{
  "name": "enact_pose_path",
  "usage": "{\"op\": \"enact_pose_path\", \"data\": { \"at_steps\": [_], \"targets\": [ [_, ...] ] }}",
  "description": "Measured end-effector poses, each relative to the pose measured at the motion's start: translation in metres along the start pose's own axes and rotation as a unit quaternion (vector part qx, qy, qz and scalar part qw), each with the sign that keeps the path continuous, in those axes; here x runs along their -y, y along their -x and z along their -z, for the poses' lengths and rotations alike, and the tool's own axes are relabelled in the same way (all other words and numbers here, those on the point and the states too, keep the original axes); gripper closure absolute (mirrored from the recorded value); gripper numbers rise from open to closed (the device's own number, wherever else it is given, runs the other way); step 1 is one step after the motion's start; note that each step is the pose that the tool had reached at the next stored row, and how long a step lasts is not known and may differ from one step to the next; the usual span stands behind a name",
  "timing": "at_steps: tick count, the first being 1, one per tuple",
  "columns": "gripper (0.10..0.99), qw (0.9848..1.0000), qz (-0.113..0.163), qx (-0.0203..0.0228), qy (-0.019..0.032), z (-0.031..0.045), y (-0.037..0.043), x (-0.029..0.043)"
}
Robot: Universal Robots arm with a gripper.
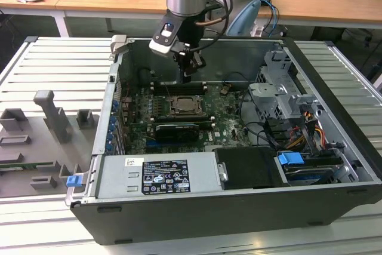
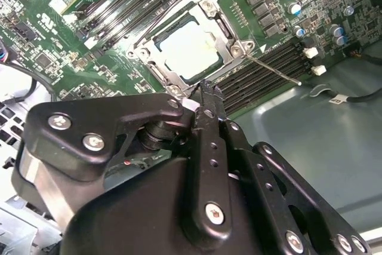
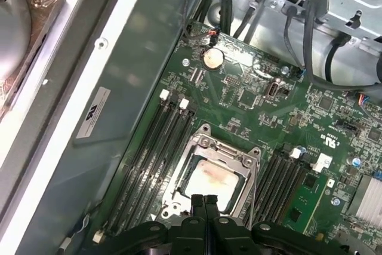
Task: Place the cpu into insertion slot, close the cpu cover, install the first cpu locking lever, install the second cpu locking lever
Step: 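Install the first cpu locking lever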
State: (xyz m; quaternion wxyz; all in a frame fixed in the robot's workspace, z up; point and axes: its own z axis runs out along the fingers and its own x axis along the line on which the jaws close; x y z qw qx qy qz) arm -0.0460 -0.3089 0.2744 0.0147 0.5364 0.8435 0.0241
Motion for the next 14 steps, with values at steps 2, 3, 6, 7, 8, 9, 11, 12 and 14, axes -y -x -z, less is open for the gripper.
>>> {"op": "enact_pose_path", "data": {
  "at_steps": [2, 3, 6, 7, 8, 9, 11, 12, 14],
  "targets": [
    [0.980, 1.0000, 0.003, -0.0002, 0.0000, 0.0000, 0.0000, 0.0000],
    [0.980, 1.0000, 0.007, -0.0004, 0.0000, 0.0000, 0.0000, 0.0000],
    [0.980, 0.9999, 0.014, -0.0008, 0.0000, 0.0000, 0.0000, 0.0000],
    [0.980, 0.9998, 0.018, -0.0010, -0.0001, 0.0000, 0.0000, 0.0000],
    [0.980, 0.9998, 0.021, -0.0012, 0.0000, 0.0000, 0.0000, 0.0000],
    [0.980, 0.9997, 0.025, -0.0014, 0.0000, 0.0000, 0.0000, 0.0000],
    [0.980, 0.9995, 0.031, -0.0017, 0.0000, 0.0000, 0.0000, 0.0000],
    [0.980, 0.9995, 0.033, -0.0018, 0.0000, 0.0000, 0.0000, 0.0000],
    [0.980, 0.9994, 0.036, -0.0020, 0.0000, 0.0000, 0.0000, 0.0000]
  ]
}}
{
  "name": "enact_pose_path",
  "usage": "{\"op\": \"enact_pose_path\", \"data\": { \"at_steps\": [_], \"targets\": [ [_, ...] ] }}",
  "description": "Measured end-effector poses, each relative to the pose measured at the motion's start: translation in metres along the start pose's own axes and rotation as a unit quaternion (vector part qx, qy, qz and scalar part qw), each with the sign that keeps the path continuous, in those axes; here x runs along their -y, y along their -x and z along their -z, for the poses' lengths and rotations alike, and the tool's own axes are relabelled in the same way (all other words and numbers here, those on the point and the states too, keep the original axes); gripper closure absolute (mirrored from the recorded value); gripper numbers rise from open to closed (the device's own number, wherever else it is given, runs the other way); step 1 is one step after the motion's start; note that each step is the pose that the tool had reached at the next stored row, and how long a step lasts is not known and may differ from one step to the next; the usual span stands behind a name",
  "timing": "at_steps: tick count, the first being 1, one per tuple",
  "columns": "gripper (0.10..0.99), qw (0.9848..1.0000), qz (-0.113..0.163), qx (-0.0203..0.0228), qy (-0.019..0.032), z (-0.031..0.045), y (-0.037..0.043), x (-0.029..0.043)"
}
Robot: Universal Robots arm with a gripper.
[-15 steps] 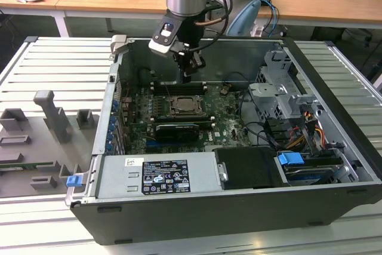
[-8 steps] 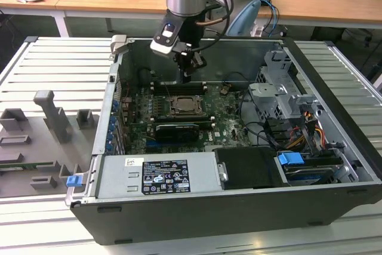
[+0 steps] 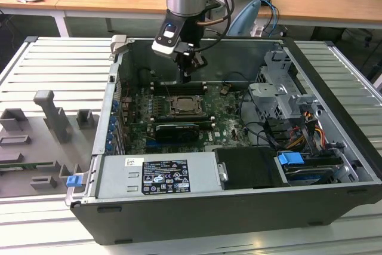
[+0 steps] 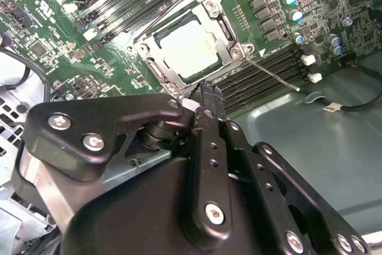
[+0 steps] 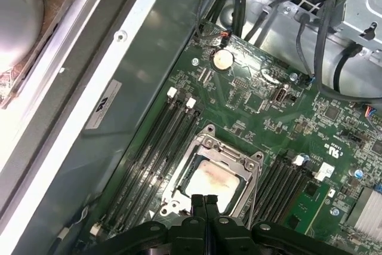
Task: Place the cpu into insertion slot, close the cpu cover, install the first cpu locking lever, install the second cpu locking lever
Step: 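Install the first cpu locking lever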
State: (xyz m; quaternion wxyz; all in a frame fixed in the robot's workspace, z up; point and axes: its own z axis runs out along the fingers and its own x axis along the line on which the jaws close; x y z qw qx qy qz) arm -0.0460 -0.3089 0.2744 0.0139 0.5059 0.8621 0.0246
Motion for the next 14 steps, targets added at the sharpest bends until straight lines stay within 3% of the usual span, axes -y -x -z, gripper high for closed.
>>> {"op": "enact_pose_path", "data": {
  "at_steps": [14],
  "targets": [
    [0.980, 0.9997, 0.025, -0.0014, 0.0000, 0.0000, 0.0000, 0.0000]
  ]
}}
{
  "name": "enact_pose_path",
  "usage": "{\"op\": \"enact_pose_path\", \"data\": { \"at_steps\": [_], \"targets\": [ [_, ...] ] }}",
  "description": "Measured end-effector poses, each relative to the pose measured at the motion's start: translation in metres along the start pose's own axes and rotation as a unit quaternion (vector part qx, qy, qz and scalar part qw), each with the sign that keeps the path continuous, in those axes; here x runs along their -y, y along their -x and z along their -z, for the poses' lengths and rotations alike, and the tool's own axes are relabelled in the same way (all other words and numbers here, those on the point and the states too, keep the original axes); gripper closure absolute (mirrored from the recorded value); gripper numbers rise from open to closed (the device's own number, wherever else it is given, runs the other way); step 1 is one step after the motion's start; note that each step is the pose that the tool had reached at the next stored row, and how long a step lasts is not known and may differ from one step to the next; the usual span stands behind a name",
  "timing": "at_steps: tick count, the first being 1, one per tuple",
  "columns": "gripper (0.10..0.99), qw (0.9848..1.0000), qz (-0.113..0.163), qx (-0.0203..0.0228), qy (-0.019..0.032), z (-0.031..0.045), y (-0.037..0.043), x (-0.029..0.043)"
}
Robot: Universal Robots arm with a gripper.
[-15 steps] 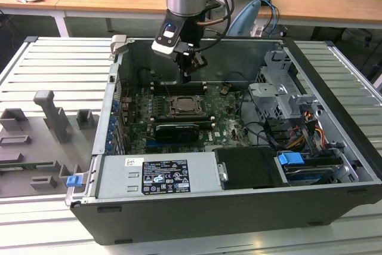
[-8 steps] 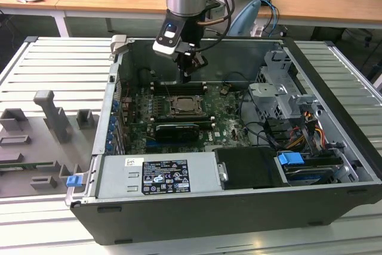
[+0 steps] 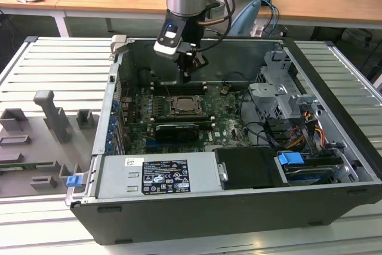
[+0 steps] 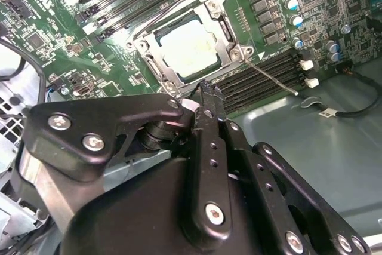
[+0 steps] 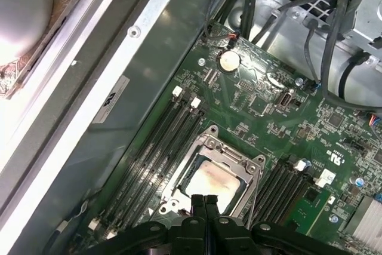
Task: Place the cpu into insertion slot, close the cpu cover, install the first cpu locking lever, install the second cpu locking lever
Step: 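Install the first cpu locking lever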
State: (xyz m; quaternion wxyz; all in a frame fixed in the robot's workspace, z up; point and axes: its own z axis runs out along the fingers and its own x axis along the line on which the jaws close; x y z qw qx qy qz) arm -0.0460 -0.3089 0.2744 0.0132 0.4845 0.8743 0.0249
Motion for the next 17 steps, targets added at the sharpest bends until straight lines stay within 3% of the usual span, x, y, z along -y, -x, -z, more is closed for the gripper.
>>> {"op": "enact_pose_path", "data": {
  "at_steps": [17],
  "targets": [
    [0.980, 0.9995, 0.030, -0.0017, 0.0000, 0.0000, 0.0000, 0.0000]
  ]
}}
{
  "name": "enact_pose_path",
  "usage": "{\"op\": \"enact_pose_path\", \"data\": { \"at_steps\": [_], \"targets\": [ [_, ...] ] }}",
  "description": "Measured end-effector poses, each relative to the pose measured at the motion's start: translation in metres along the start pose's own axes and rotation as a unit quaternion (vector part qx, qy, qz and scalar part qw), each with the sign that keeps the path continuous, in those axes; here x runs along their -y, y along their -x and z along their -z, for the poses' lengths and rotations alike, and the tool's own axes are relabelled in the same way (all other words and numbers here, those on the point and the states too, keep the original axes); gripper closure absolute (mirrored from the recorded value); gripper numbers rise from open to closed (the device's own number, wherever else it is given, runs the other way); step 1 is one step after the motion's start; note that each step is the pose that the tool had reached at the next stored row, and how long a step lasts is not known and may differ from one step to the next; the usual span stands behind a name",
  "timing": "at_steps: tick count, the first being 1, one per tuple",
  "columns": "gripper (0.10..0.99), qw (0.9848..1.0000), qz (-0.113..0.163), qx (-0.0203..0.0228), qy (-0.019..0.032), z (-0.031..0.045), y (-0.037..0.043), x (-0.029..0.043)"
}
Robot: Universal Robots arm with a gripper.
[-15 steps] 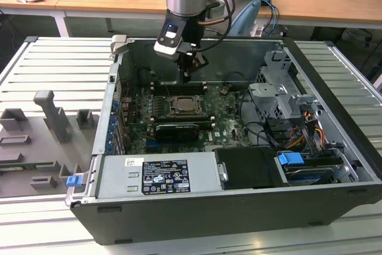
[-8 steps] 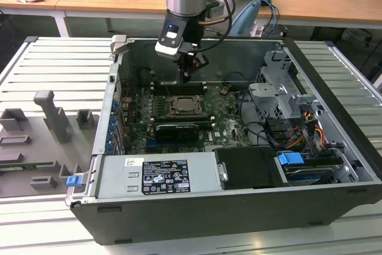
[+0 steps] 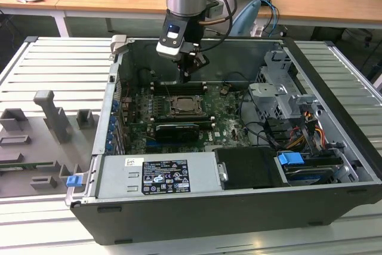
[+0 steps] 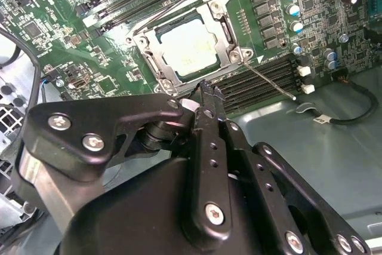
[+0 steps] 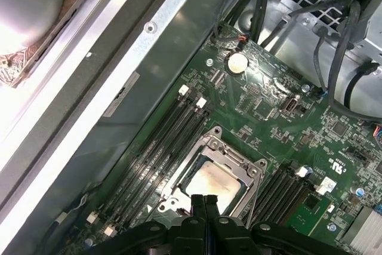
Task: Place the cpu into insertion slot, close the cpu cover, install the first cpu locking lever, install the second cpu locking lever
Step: 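Install the first cpu locking lever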
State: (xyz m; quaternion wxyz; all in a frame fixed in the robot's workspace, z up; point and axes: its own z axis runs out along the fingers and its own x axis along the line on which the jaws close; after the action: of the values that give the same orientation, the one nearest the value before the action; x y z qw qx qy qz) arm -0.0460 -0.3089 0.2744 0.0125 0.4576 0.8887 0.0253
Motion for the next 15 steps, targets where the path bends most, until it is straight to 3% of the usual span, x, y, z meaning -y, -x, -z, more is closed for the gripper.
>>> {"op": "enact_pose_path", "data": {
  "at_steps": [15],
  "targets": [
    [0.980, 0.9997, 0.026, -0.0015, 0.0000, 0.0000, 0.0000, 0.0000]
  ]
}}
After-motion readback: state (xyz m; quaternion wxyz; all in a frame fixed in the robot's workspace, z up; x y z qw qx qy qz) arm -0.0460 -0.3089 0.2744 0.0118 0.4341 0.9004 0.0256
